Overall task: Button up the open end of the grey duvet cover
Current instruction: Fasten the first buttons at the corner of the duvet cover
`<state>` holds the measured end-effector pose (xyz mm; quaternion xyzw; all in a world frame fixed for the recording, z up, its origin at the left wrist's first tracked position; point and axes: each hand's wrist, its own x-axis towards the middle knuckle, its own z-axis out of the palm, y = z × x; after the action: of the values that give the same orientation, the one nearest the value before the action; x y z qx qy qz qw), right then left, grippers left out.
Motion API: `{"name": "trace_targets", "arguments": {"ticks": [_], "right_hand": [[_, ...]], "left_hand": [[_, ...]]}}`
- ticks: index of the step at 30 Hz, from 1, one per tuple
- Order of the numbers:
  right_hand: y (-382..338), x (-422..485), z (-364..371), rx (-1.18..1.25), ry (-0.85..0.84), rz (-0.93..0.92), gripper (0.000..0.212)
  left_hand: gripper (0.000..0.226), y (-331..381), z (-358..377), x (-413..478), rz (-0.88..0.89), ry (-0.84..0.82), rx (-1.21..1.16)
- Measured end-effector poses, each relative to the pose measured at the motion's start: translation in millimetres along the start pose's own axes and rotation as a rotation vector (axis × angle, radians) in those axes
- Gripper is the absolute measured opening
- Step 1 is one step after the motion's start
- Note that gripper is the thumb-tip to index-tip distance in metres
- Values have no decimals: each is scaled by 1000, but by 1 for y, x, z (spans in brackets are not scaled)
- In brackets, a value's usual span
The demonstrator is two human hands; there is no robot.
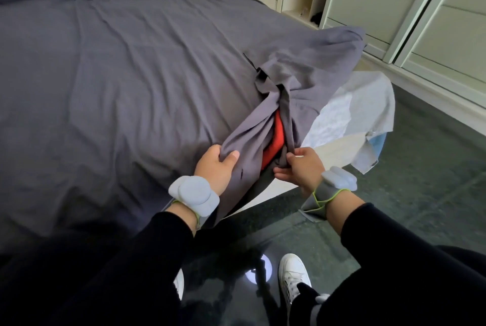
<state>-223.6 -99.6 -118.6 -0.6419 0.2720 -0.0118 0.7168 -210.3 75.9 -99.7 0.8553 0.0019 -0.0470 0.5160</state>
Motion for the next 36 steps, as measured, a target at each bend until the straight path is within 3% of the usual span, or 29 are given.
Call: {"name": "trace_targets", "arguments": {"ticks": [4,6,9,12,18,22,26,31,36], "right_hand": [[-1,-7,-2,-85,-68,28,30],[2,-12,-4,-183,-116,40,34],[7,-16,-6,-309,-146,116,33],[7,-20,-7,-376,-210,176,23],[-8,-30,-13,-304,-354,46,12],[-17,-38,-11,-68,-374,95,9],[-19,-46,-7,72,-419,102,17],[-22,-47,-8,49,-424,-2,10],[-30,-51,-1,1,-426,-57,20]], "left_hand": [[34,-2,-4,4,-21,37,-124],[32,-2,-7,3,-22,-23,-166],[33,-5,-14,-1,-73,-196,-205],[26,-8,-18,-2,-84,-260,-129],[18,1,-26,0,-10,-74,-134],[19,7,-29,2,10,38,-182],[15,7,-26,-1,-48,6,-256],[9,10,-29,-1,-134,-48,-349],[18,11,-30,-2,-126,-37,-364]]}}
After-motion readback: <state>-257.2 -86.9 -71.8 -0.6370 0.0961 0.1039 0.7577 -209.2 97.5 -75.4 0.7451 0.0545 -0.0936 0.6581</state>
